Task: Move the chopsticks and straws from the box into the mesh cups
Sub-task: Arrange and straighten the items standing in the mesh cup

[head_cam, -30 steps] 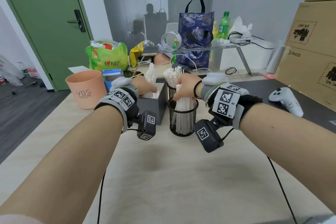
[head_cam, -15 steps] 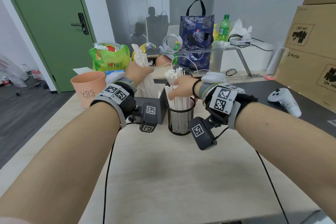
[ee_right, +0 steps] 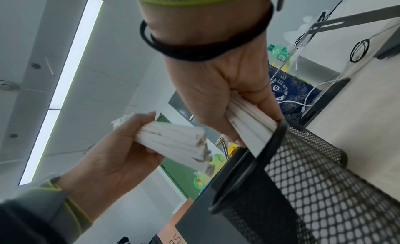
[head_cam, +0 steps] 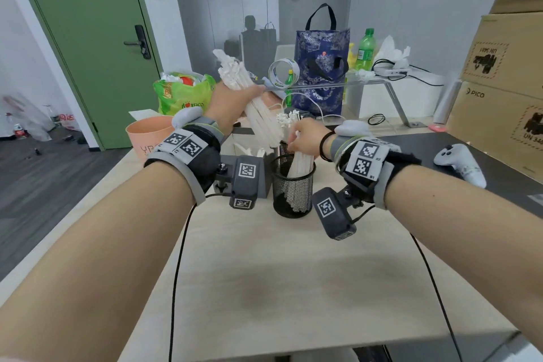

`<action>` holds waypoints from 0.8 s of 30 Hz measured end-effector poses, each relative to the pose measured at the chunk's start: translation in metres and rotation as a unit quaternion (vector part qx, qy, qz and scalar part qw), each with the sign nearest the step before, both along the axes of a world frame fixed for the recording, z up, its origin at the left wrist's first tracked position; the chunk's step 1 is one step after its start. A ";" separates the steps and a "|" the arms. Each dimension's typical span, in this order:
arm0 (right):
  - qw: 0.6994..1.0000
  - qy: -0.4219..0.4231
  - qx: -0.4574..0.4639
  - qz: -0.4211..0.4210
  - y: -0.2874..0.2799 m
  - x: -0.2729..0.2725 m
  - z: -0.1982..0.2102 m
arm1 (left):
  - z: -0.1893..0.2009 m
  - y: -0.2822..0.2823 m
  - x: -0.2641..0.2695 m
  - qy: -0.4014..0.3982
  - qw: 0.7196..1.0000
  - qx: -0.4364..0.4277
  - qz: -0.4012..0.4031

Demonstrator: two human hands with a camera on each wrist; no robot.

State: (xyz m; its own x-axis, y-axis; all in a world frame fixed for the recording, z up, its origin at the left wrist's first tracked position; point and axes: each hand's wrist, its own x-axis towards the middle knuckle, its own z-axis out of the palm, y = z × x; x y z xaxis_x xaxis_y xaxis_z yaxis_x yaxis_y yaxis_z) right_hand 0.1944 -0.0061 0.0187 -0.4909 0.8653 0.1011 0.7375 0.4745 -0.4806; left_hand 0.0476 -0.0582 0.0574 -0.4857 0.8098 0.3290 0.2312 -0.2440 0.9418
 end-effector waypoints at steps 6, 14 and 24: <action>1.000 0.014 -0.009 0.025 -0.004 0.007 0.002 | -0.018 -0.001 0.019 -0.014 0.997 -0.053 -0.062; 0.998 0.036 -0.053 0.021 -0.004 0.010 0.002 | -0.040 -0.008 0.035 0.073 0.989 -0.106 -0.077; 0.985 0.048 -0.161 0.042 -0.014 0.030 0.013 | -0.057 -0.019 0.055 0.358 0.903 -0.232 -0.056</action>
